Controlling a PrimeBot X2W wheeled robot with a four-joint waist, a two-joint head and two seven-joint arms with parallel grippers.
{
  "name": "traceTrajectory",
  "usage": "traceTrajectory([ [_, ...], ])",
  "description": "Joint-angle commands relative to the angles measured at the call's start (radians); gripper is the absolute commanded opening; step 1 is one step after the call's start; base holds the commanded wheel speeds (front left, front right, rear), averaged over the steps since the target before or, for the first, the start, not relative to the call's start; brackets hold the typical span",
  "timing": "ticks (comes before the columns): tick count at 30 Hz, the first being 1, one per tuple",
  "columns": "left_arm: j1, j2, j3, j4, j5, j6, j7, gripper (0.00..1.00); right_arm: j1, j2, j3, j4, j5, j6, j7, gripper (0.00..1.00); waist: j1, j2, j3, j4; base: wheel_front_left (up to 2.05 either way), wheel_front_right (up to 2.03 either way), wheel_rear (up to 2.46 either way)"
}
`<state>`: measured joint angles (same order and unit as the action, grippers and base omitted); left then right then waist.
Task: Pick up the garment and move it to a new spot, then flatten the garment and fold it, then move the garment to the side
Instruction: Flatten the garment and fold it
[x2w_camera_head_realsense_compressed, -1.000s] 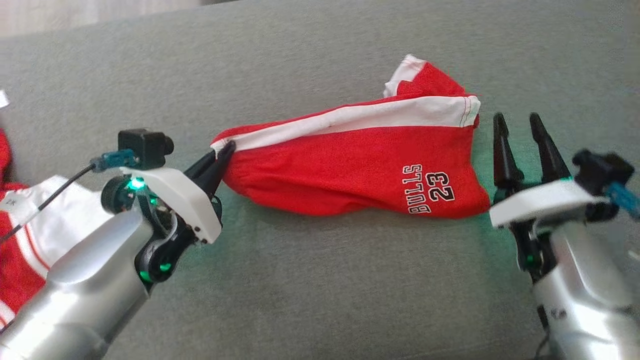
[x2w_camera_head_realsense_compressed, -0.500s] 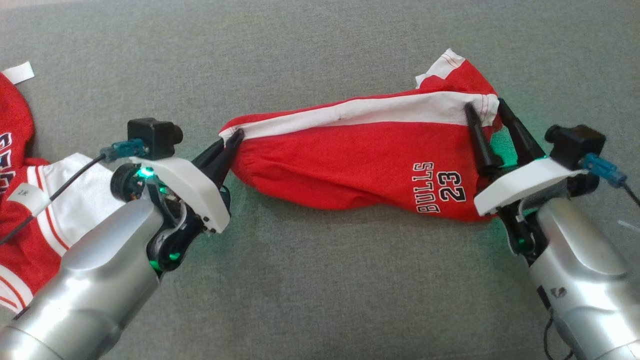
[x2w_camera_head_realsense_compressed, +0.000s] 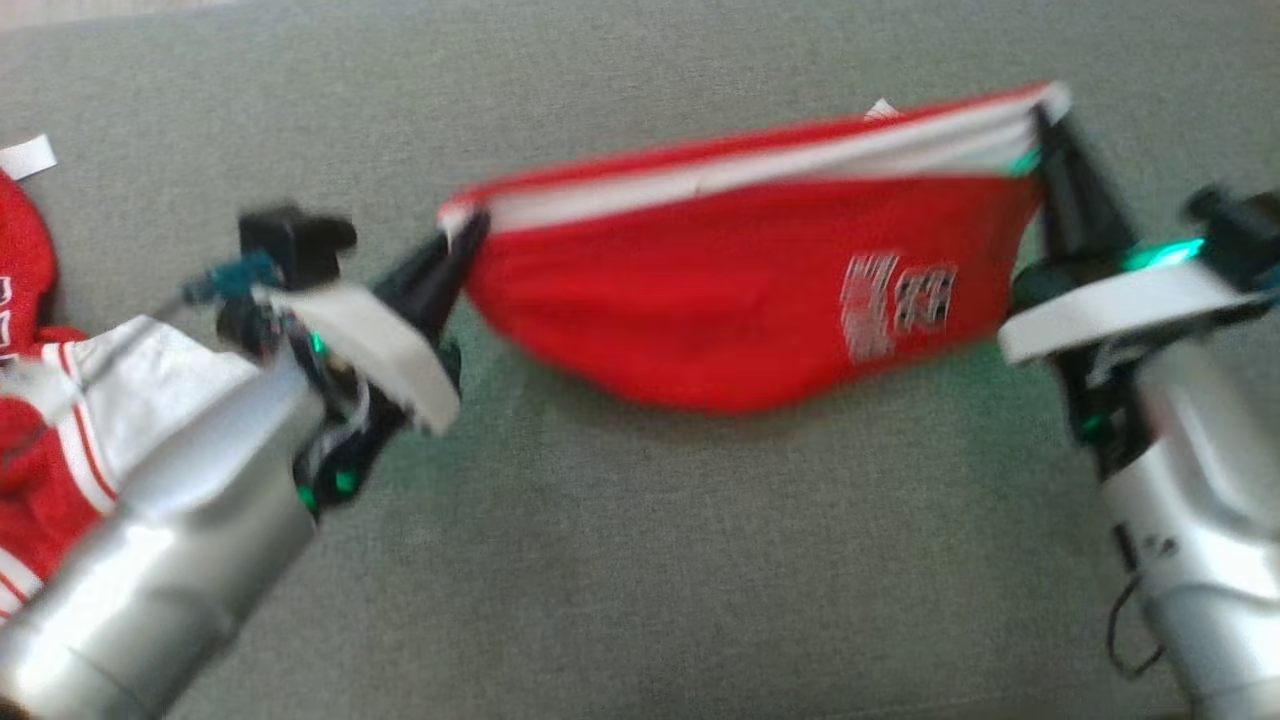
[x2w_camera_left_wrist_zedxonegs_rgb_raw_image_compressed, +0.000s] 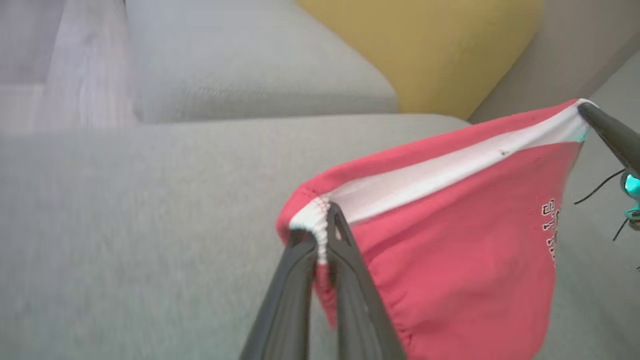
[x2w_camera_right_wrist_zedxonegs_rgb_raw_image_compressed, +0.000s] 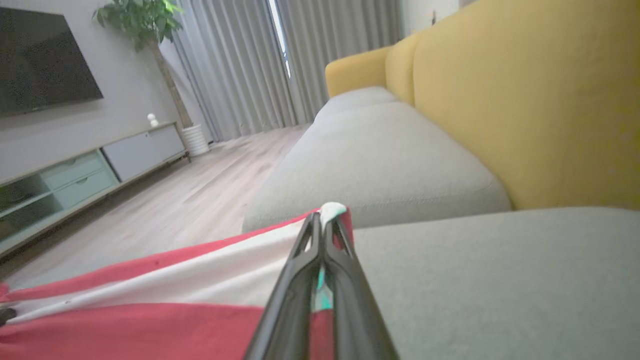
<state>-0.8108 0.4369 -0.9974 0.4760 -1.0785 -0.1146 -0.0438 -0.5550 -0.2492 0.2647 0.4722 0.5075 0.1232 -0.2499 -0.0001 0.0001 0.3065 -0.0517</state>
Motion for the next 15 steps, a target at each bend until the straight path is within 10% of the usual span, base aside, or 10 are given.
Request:
traceTrajectory([
  [1, -0.099, 0.033, 0.06, -0.026, 0.015, -0.002, -0.019, 0.0, -0.039, -0.011, -0.011, -0.042, -0.012, 0.008, -0.012, 0.0, 0.0001, -0.0001, 0.006, -0.006, 0.0, 0.0, 0.0],
  [15, -0.703, -0.127, 0.196, 0.229, 0.162, -0.002, -0.185, 0.0, -0.679, -0.119, -0.111, -0.058, -0.038, 0.008, -0.012, 0.0, 0.0001, -0.0001, 0.156, -0.067, 0.0, 0.0, 0.0],
])
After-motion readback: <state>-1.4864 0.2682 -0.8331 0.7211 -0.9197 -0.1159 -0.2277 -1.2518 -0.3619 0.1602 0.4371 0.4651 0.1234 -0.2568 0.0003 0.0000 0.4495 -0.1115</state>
